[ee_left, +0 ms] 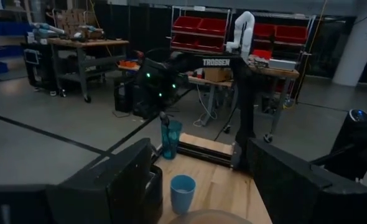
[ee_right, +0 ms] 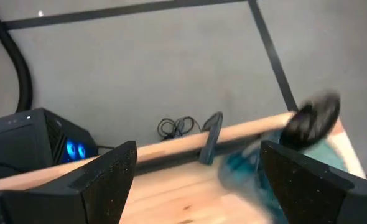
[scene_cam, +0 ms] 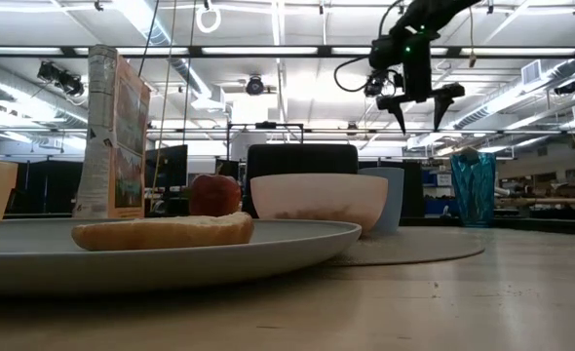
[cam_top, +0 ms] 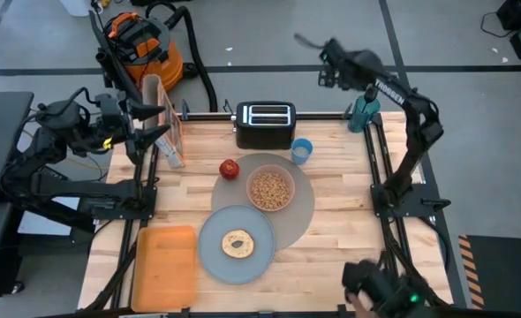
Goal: Arrange a breakfast setting
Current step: Put the black spoon on the gray tablemat to the right of the orange bowl
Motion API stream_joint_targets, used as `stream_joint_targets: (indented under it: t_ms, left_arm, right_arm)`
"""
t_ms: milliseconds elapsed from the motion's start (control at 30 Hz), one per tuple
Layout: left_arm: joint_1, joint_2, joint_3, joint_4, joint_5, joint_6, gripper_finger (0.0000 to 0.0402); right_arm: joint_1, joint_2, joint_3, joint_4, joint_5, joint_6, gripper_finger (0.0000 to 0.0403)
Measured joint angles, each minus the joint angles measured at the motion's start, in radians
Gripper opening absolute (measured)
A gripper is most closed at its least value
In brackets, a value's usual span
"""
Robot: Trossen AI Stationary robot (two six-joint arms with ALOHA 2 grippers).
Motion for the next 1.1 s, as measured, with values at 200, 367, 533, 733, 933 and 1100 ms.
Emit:
stream_joint_targets:
  t_ms: [200,367,533,733,933,1100]
  left_arm:
    - [0.0,-0.014,0.0,0.0,-0.038,0.034,0.0274]
    - [0.0,-0.02,0.0,0.001,-0.075,0.04,0.0274]
    - [0.0,-0.013,0.0,0.001,-0.104,0.058,0.0274]
    - [0.0,-0.005,0.0,0.001,-0.106,0.094,0.0274]
    - [0.0,-0.005,0.0,0.0,-0.107,0.073,0.0274]
    - [0.0,-0.004,0.0,0.0,-0.108,0.057,0.0274]
  right_arm:
    - [-0.143,0.085,0.18,-0.11,-0.093,-0.122,0.0348]
    - [-0.222,0.114,0.204,-0.174,-0.124,-0.116,0.0348]
    - [-0.273,0.119,0.195,-0.256,-0.1,-0.06,0.0348]
    - [-0.324,0.118,0.195,-0.238,-0.17,-0.024,0.0348]
    - [-0.38,0.118,0.195,-0.227,-0.189,-0.02,0.0348]
    - [-0.396,0.133,0.194,-0.228,-0.241,-0.024,0.0347]
